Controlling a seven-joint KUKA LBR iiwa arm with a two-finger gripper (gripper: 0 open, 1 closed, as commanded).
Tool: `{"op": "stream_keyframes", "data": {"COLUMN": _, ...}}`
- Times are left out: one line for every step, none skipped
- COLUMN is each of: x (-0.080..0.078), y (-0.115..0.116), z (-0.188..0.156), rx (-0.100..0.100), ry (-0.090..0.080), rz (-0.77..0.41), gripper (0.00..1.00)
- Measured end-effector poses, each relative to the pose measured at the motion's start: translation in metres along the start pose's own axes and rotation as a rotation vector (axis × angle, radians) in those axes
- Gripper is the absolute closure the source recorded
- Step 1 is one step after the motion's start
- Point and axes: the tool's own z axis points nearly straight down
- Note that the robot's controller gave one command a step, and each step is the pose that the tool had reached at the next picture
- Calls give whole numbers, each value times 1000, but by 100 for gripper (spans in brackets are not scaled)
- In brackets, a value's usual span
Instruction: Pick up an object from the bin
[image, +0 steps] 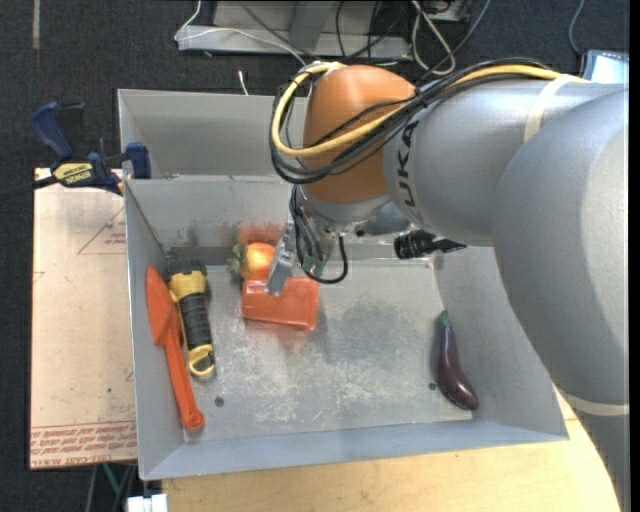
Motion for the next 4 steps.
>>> {"op": "stream_keyframes", "data": {"x": 21, "y": 0, "z": 7, "rx": 7, "ry": 14, "rz": -22, "gripper": 100}}
{"op": "stream_keyframes", "data": {"x": 5, "y": -4, "z": 8, "rx": 1, "ry": 1, "rz": -3, "gripper": 100}}
{"op": "stream_keyframes", "data": {"x": 25, "y": 23, "z": -35, "rx": -2, "ry": 5, "rz": -34, "gripper": 100}}
{"op": "stream_keyframes", "data": {"x": -3, "y": -2, "z": 0, "rx": 6, "ry": 7, "rz": -26, "gripper": 100}}
